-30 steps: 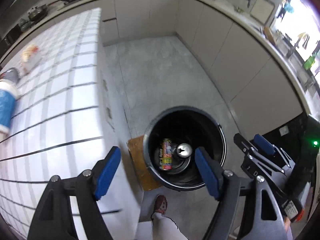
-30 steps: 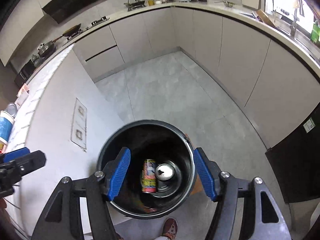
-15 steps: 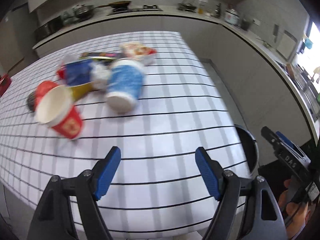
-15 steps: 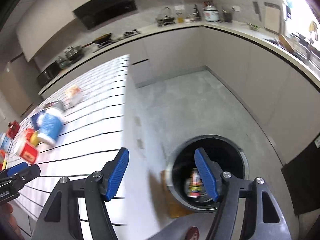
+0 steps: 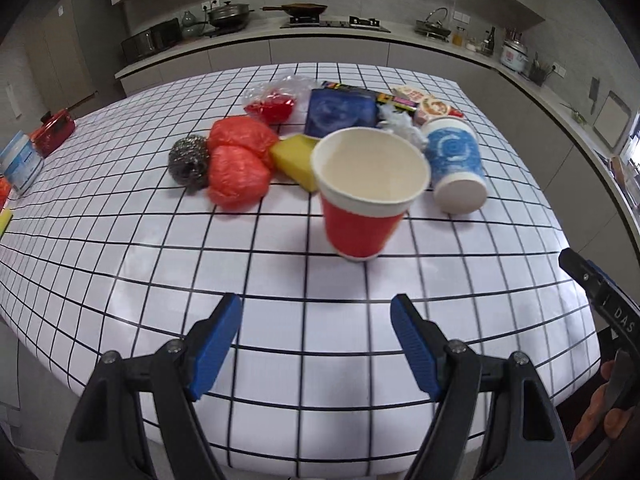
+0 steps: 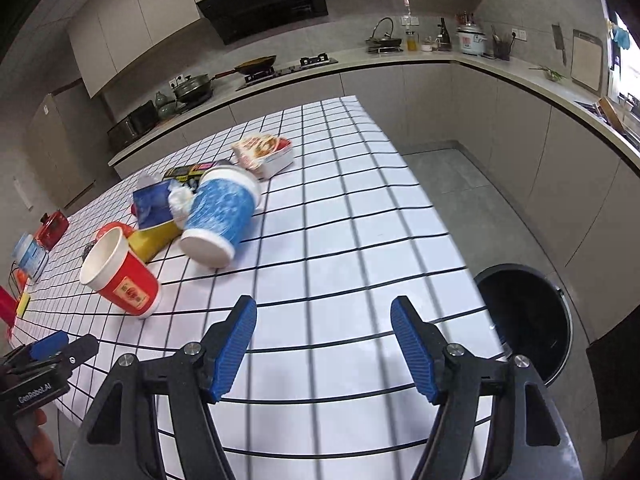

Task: Collect trash
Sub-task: 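Move both open tools back toward the cups on the table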

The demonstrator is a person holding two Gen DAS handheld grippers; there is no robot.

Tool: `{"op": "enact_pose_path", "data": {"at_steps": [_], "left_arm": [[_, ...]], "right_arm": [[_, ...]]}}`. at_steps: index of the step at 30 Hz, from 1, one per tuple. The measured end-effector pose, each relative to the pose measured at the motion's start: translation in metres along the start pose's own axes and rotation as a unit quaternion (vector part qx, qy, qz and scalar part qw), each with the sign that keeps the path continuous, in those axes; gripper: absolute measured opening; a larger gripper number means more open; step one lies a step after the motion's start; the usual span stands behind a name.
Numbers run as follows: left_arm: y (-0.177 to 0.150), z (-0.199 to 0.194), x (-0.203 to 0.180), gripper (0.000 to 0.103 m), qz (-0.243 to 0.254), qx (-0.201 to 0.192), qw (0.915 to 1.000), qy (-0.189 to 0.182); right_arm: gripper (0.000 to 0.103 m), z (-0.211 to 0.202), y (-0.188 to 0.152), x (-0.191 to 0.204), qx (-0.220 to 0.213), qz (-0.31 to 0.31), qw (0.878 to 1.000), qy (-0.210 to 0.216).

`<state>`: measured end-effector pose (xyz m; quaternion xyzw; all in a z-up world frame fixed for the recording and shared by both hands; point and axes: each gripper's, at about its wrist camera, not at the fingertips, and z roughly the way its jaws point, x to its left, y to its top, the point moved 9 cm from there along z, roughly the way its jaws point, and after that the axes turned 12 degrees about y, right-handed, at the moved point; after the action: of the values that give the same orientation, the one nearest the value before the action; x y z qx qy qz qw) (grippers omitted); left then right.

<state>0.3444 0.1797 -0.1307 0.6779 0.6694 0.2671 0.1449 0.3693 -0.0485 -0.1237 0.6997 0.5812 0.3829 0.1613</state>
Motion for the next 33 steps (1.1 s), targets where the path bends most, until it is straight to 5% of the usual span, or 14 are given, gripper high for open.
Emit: {"op": "enact_pose_path", "data": {"at_steps": [33], "left_arm": [[0.041,0.051,-0.021,0.078,-0.003,-0.038,0.9991,0.019]], "right_arm": [[0.077,0.054,0.031,0.039,0.025,-0.024,0.999,0.038]]}}
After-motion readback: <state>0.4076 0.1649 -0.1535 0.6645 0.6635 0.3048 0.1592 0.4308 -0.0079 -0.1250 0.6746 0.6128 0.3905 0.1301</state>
